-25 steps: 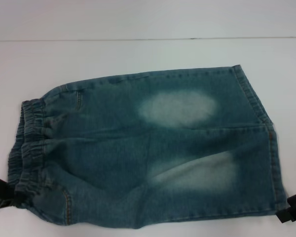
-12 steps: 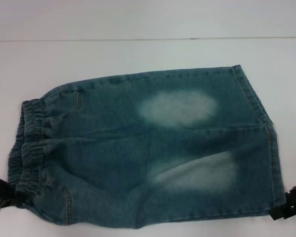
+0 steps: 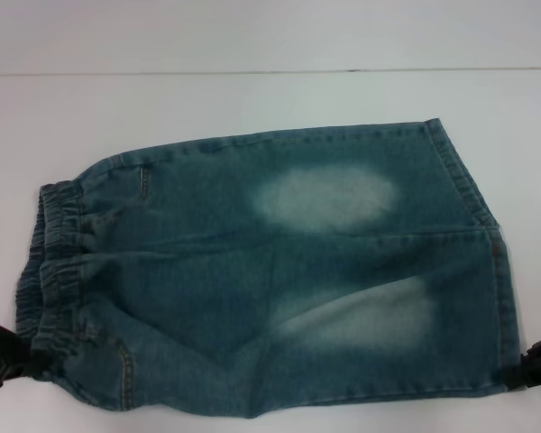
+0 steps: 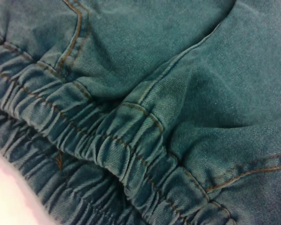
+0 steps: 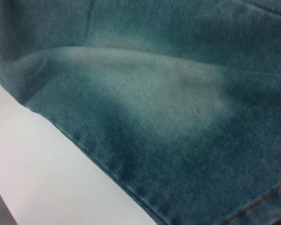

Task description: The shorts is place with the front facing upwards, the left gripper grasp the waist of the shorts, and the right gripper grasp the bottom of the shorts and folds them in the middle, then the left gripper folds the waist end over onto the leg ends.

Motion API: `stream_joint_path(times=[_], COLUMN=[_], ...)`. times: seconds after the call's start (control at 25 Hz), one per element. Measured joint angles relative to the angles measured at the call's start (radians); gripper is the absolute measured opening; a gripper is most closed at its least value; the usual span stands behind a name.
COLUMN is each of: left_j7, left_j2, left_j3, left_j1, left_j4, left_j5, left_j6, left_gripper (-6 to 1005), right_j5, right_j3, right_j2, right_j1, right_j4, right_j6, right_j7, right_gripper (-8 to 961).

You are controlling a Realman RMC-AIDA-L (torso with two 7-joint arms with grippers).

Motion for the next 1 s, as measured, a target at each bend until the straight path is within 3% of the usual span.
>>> stream_joint_path(times=[0.32, 0.52, 0.64, 0.84, 1.0], left_j7=[-0.012, -0.040, -0.058, -0.130, -0.164], left_j2=[0.000, 0.003, 0.008, 0.028, 0.030], left_j3=[0.001, 0.001, -0.011, -0.040, -0.055], left_j1=[-0.003, -0.011, -0.024, -0.068, -0.098], left_j4=[-0.002, -0.003, -0.003, -0.001, 0.022], left_j5=[0.001, -0.001, -0.020, -0.073, -0.127], left_j6=[0.005, 0.015, 0.032, 0.060, 0.074], left_gripper=[66, 67, 67, 67, 67], right_j5=[-0.002, 0.002, 0.033, 0.128, 0.209], right_j3=[0.000, 0.009, 0.036, 0.129, 0.189], right_j2=[0.000, -0.001, -0.012, -0.056, -0.068], right_j1=[-0.003, -0.004, -0.006, 0.000, 0.009], right_j4=[0.000, -0.003, -0.011, -0.010, -0.024], right_j6=[0.001, 0.001, -0.005, -0.007, 0.004], right_j7=[-0.012, -0.033, -0.053, -0.107, -0.154], right_gripper=[126, 39, 39, 38, 38])
